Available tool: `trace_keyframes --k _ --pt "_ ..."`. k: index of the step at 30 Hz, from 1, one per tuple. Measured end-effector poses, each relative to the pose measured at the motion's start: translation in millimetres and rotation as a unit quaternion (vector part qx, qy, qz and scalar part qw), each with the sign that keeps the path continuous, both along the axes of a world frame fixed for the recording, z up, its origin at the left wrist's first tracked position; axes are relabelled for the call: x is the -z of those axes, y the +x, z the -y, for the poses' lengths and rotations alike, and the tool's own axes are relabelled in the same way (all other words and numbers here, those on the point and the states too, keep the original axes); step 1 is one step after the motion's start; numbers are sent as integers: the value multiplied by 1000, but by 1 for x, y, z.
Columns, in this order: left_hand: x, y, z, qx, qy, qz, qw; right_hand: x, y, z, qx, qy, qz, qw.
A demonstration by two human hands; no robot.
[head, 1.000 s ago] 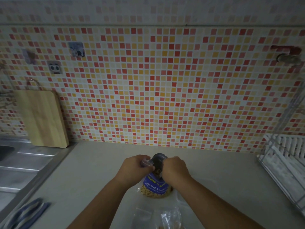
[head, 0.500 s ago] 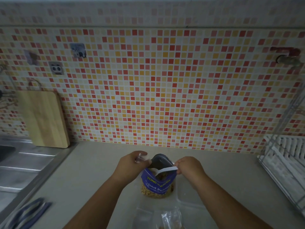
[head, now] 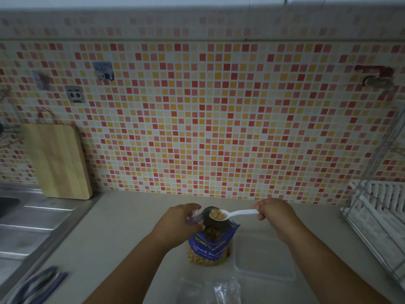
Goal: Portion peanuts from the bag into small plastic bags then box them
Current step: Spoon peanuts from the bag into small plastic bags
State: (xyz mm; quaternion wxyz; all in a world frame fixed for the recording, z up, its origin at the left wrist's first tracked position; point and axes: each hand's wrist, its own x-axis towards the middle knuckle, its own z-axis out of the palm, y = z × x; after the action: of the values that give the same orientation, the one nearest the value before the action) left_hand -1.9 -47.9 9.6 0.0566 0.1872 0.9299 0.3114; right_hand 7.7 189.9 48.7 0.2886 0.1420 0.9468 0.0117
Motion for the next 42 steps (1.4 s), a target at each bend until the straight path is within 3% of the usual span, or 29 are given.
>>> trace_keyframes --k 11,14,16,18,20,23,24,26,29,32,36,42 --pt "-5 -1 -21 50 -32 -28 998 -19 -3 12 -34 23 -40 998" --pt "-2 -3 -29 57 -37 -21 997 -24 2 20 4 -52 -115 992" --pt "0 -4 -34 53 -27 -11 998 -22 9 21 -1 -148 -234 961" --pt "2 -3 -39 36 2 0 999 -27 21 29 -69 -199 -345 915" --pt "3 -2 -41 12 47 12 999 -30 27 36 -175 -166 -384 891" --pt "5 -2 -37 -27 122 30 992 -42 33 38 -322 -58 -482 813" --pt "4 -2 -34 -38 140 37 989 -46 36 35 -319 -52 -522 789" --pt "4 -4 -26 -57 170 54 982 -51 43 27 -258 -60 -574 775" --pt "4 -7 -16 -74 226 82 968 -36 40 27 -151 -88 -518 837" --pt "5 -7 -12 -82 233 87 965 -1 34 46 -167 -68 -394 901" --pt "8 -3 -12 -83 209 92 970 30 27 71 -216 -22 -333 918" --pt "10 1 -10 -70 230 99 966 63 21 87 -68 -124 -294 945"
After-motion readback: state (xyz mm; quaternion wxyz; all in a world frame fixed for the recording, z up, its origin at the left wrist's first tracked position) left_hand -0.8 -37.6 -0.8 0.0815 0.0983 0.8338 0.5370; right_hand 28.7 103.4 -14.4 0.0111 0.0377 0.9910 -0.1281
